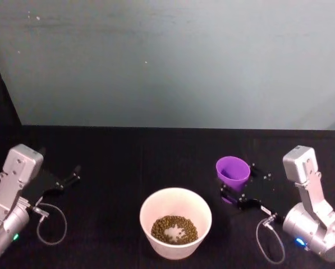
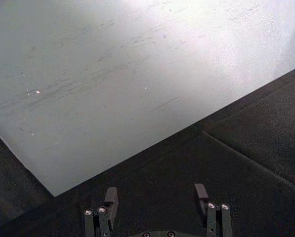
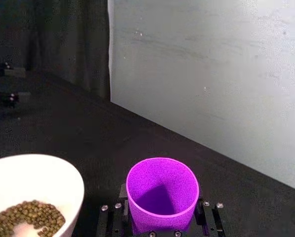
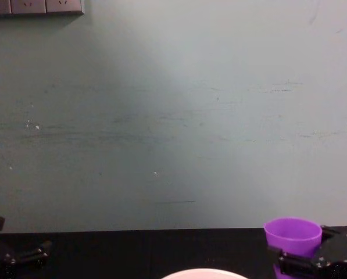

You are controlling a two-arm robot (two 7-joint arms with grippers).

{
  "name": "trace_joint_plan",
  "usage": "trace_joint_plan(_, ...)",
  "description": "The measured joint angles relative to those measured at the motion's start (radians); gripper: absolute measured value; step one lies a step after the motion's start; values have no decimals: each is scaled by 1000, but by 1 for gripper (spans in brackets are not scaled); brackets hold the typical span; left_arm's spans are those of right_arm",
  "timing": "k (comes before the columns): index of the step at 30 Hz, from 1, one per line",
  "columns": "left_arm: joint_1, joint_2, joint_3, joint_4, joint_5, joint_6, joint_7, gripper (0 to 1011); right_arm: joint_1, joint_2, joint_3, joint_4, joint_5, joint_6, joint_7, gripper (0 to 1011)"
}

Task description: Pick up the cup and pour the mung beans from the cup into the bowl.

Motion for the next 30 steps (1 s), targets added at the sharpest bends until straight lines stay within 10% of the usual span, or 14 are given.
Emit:
trace_joint_plan(21, 0, 0, 0, 0, 0, 0, 0, 1003, 3, 2, -12, 14, 12, -33, 10, 732)
trace_joint_plan(30, 0, 0, 0, 0, 0, 0, 0, 1003, 0, 2, -22, 62, 7, -163, 27, 733)
